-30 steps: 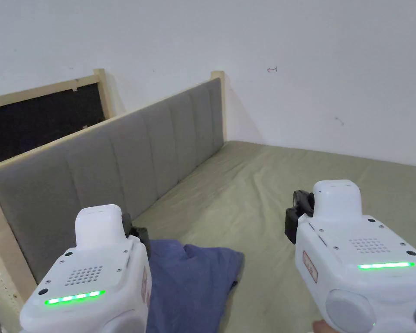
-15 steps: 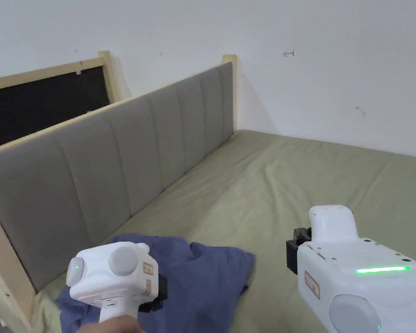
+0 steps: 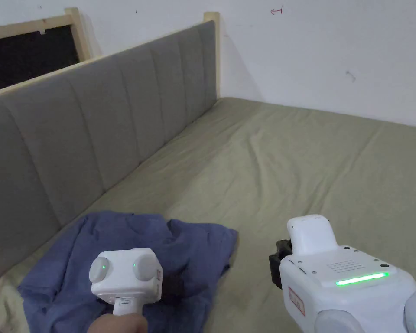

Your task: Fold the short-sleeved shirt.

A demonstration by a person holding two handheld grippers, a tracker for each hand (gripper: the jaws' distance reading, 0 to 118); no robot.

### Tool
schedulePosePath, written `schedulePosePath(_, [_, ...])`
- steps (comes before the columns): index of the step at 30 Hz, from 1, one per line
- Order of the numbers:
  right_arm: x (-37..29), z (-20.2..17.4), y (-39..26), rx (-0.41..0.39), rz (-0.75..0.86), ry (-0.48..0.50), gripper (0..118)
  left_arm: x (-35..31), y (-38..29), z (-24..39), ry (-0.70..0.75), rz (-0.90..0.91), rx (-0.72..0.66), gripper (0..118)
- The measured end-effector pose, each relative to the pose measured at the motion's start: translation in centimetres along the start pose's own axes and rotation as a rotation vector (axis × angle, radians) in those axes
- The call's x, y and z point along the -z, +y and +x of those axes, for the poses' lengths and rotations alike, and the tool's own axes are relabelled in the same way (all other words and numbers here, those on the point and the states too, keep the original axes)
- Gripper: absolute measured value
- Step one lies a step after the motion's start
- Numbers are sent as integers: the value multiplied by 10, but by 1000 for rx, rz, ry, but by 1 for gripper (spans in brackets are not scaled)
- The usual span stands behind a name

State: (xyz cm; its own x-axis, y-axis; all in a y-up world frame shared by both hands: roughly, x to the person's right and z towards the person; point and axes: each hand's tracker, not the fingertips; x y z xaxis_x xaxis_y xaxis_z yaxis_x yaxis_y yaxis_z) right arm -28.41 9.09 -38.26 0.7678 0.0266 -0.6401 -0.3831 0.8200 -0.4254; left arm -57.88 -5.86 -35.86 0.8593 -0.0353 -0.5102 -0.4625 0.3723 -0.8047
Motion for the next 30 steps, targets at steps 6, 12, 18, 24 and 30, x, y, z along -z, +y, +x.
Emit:
schedulePosePath(6, [2, 13, -8, 47, -32, 0, 0, -13, -6, -13, -71, 66, -45, 114])
schedulePosePath(12, [-6, 22, -9, 72, -28, -13, 0, -78, -19, -58, -100, 181, -57, 0])
schedulePosePath(18, [-31, 31, 0, 106, 3, -9, 0, -167, -18, -70, -47, 347, 73, 0])
schedulePosePath(24, [-82, 60, 9, 163, 92, -52, 0, -295, 10, -32, -190, 641, 83, 0])
schedulePosePath(30, [-152, 113, 2, 232, 181, -165, 0, -390, 26, 89, -425, 789, 286, 0])
